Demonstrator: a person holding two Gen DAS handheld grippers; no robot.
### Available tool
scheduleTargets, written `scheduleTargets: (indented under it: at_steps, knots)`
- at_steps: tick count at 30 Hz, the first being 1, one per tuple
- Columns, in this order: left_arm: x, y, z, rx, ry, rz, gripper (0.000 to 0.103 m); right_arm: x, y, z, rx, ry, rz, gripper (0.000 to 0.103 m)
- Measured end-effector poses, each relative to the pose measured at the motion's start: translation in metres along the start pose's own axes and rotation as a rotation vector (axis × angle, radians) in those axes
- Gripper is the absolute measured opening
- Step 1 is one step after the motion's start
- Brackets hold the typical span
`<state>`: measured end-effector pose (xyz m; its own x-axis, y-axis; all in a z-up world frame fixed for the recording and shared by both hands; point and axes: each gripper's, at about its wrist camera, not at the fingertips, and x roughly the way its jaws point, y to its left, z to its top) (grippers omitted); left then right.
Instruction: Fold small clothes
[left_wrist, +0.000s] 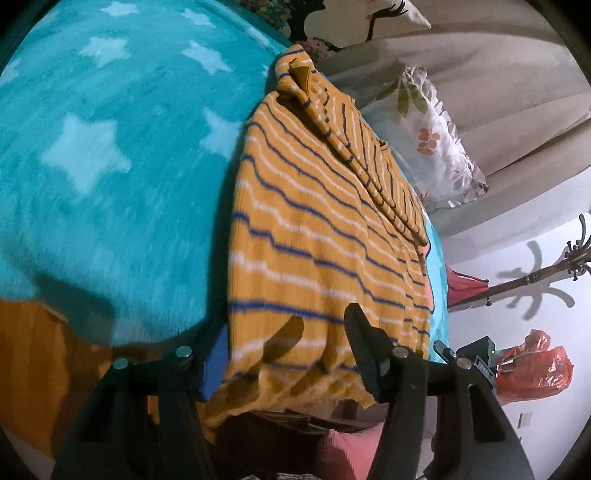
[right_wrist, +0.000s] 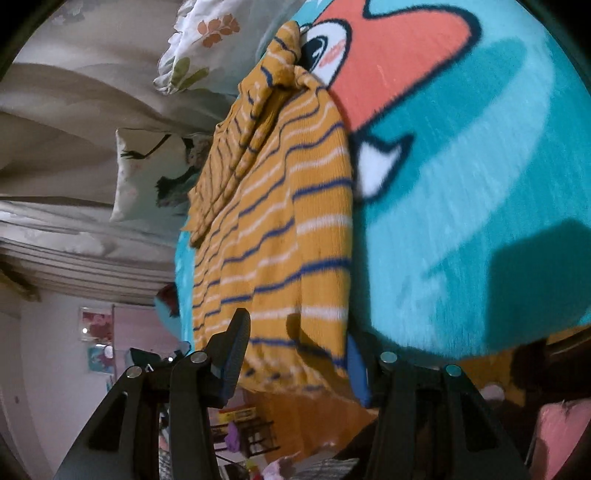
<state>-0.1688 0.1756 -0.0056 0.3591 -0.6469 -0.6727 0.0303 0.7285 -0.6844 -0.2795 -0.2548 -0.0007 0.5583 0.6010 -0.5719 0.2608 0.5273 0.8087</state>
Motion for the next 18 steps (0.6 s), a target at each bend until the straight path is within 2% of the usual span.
scheduleTargets:
  at_steps: [2, 5, 9, 13, 15, 16, 17, 18]
  knots:
    - [0.001, 0.000, -0.008, 0.003, 0.005, 0.017, 0.058, -0.001, -0.003, -0.004, 0.004, 0.015, 0.011, 0.052]
    - [0.011, 0.000, -0.021, 0.024, 0.033, 0.093, 0.058, 0.001, -0.007, -0.011, 0.003, 0.049, 0.019, 0.052]
    - [0.029, 0.016, -0.038, -0.030, 0.089, 0.084, 0.058, 0.015, -0.011, -0.023, 0.002, 0.106, -0.015, 0.053]
    - [0.034, 0.024, -0.043, -0.065, 0.111, 0.055, 0.056, 0.032, -0.019, -0.039, -0.001, 0.164, -0.056, 0.054]
    - [0.034, 0.024, -0.045, -0.067, 0.125, 0.042, 0.035, 0.042, -0.016, -0.046, -0.013, 0.187, -0.068, 0.054]
    - [0.034, 0.023, -0.045, -0.071, 0.130, 0.039, 0.028, 0.046, -0.015, -0.049, -0.022, 0.198, -0.074, 0.053]
    - [0.033, 0.022, -0.046, -0.078, 0.136, 0.035, 0.017, 0.050, -0.014, -0.052, -0.032, 0.209, -0.081, 0.049]
    - [0.032, 0.020, -0.047, -0.082, 0.141, 0.039, 0.013, 0.051, -0.014, -0.055, -0.036, 0.217, -0.085, 0.043]
